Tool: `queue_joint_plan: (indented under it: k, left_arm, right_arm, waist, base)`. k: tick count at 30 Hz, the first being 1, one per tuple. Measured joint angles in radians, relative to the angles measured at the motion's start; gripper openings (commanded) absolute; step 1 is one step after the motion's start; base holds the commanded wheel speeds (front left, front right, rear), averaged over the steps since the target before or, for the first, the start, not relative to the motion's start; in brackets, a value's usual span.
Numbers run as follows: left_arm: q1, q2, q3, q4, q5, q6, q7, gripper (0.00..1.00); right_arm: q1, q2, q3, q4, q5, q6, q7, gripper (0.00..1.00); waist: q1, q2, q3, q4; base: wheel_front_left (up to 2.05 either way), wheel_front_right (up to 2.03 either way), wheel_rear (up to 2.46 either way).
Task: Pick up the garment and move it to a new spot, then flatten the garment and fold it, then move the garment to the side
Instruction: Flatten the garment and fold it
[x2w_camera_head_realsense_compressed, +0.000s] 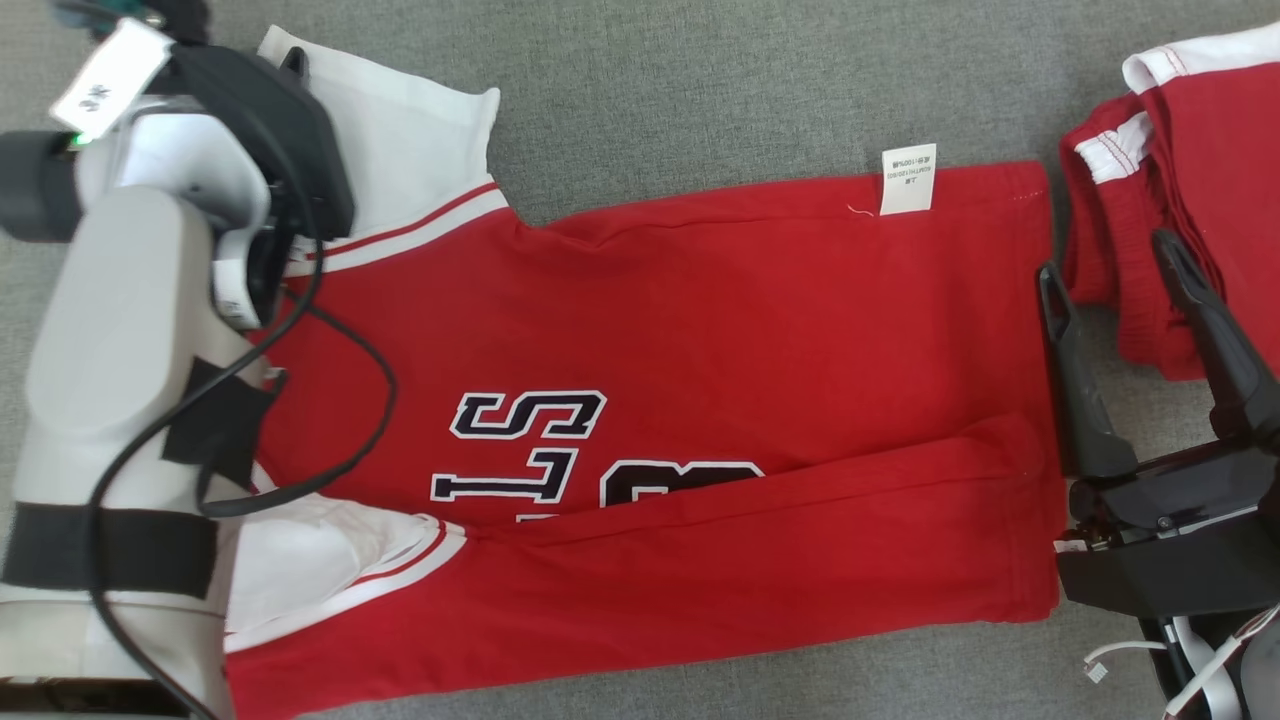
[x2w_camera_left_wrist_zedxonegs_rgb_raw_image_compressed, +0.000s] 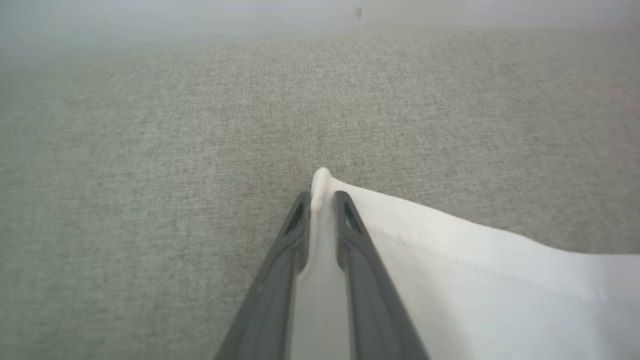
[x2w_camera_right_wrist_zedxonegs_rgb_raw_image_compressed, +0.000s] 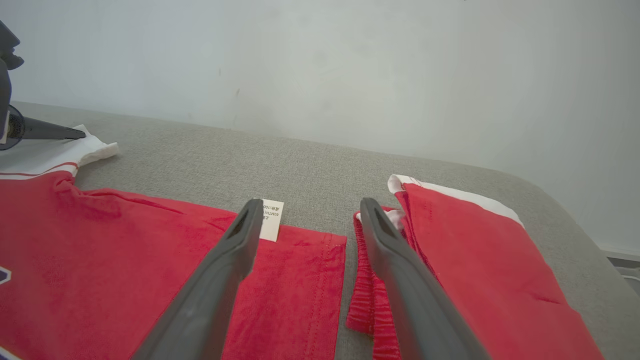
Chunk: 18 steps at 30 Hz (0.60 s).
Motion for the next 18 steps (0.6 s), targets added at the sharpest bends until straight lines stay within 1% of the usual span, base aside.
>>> queue_joint_plan:
  k: [2, 5, 10, 13, 15, 18]
  left_arm:
    - [-0.005, -0.011, -0.008, 0.014, -0.005, -0.012, 0.0, 0.0]
    - [-0.006, -0.011, -0.009, 0.031, -0.005, -0.021, -0.002, 0.0]
    - [-0.006, -0.014, -0.01, 0.057, -0.005, -0.025, -0.03, 0.0]
    - [-0.004, 0.0, -0.007, 0.072, -0.007, -0.041, -0.054, 0.0]
    - [-0.002, 0.013, -0.007, 0.073, -0.013, -0.067, -0.071, 0.0]
    - [-0.002, 0.012, -0.011, 0.082, -0.016, -0.083, -0.094, 0.0]
  right_arm:
    - [0.0, 0.0, -0.001, 0.002, 0.0, -0.005, 0.001, 1.0]
    - [-0.006, 0.007, 0.01, 0.009, -0.001, -0.005, 0.005, 1.0]
    - [-0.033, 0.0, 0.015, 0.038, -0.012, -0.001, 0.006, 1.0]
    - [-0.099, -0.015, 0.038, 0.076, -0.014, 0.03, 0.029, 1.0]
    - [-0.151, -0.031, 0.062, 0.109, -0.013, 0.057, 0.061, 1.0]
    - [-0.211, -0.048, 0.09, 0.177, -0.002, 0.094, 0.116, 1.0]
  waist:
    - [0.0, 0.0, -0.005, 0.002]
    - [0.0, 0.0, -0.014, 0.006]
    - [0.0, 0.0, -0.035, 0.014]
    - [0.0, 0.0, -0.052, 0.018]
    - [0.0, 0.0, -0.063, 0.02]
    - [0.0, 0.0, -0.078, 0.022]
  base:
    - [0.0, 0.0, 0.0]
    - [0.0, 0.0, 0.0]
    - [0.0, 0.0, 0.0]
    - [0.0, 0.0, 0.0]
    - [0.0, 0.0, 0.0]
    - [0.0, 0.0, 0.0]
